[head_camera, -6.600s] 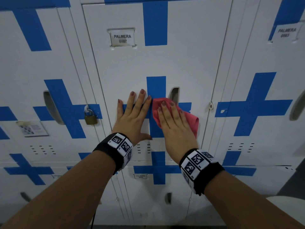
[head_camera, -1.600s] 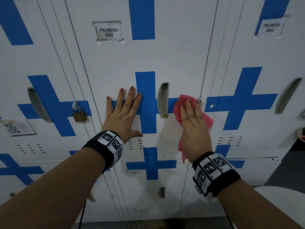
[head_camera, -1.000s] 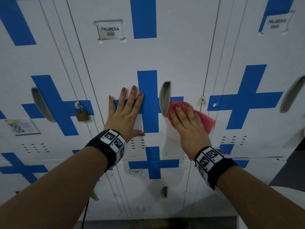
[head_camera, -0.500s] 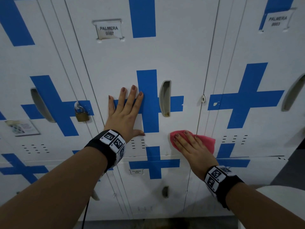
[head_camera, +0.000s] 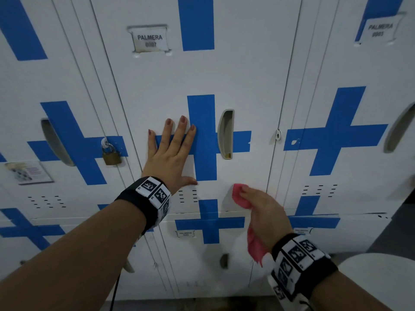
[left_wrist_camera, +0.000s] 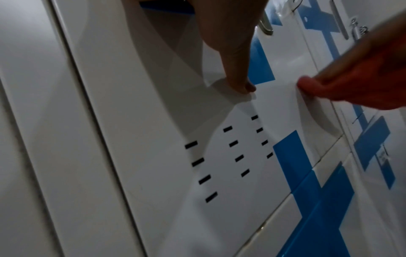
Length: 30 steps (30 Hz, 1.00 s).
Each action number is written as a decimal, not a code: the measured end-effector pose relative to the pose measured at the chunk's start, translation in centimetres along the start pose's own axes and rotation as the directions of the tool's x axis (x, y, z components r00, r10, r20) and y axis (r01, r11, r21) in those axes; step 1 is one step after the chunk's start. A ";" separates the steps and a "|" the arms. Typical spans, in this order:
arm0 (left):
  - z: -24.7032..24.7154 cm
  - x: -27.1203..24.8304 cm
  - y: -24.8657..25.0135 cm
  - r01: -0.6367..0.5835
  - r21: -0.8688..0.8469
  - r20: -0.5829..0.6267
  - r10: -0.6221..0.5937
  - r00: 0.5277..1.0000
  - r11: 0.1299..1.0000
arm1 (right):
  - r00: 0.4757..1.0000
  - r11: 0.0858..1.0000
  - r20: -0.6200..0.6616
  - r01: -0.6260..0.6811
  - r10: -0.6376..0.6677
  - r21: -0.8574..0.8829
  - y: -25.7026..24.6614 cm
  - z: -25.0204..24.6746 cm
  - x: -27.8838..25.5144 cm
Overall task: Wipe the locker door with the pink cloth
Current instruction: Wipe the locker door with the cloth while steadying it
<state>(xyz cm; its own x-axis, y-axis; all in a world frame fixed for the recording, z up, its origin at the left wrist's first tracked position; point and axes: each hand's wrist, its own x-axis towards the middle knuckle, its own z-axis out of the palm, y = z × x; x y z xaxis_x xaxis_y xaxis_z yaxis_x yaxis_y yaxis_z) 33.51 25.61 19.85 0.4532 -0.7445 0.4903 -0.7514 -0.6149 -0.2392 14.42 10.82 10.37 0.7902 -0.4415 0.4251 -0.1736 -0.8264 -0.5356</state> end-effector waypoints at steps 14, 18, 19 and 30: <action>0.1 0.0 0.0 -0.001 0.001 -0.010 0.001 1.000 1.000 | 0.920 0.915 -0.273 0.169 -0.279 -0.366 -7.7 -4.1 9.4; 0.2 0.0 -0.1 0.000 0.014 -0.020 0.000 1.000 1.000 | 0.942 0.867 -0.240 0.090 -0.234 -0.491 -6.8 -2.3 9.7; 0.2 0.0 -0.1 -0.002 0.015 -0.020 0.003 1.000 1.000 | 0.939 0.863 -0.256 0.073 -0.228 -0.499 -6.8 -2.1 9.6; 0.3 0.0 -0.1 -0.003 0.018 -0.035 0.003 0.999 1.000 | 0.940 0.877 -0.311 -0.027 -0.141 -0.479 -7.9 -0.7 9.1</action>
<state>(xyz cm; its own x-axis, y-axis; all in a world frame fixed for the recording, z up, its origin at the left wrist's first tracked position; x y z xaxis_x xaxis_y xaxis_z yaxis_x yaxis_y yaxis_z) 33.71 25.58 19.60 0.4336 -0.7370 0.5184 -0.7437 -0.6176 -0.2559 22.59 13.10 18.98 0.5840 -0.4069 0.7024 -0.4551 -0.8806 -0.1318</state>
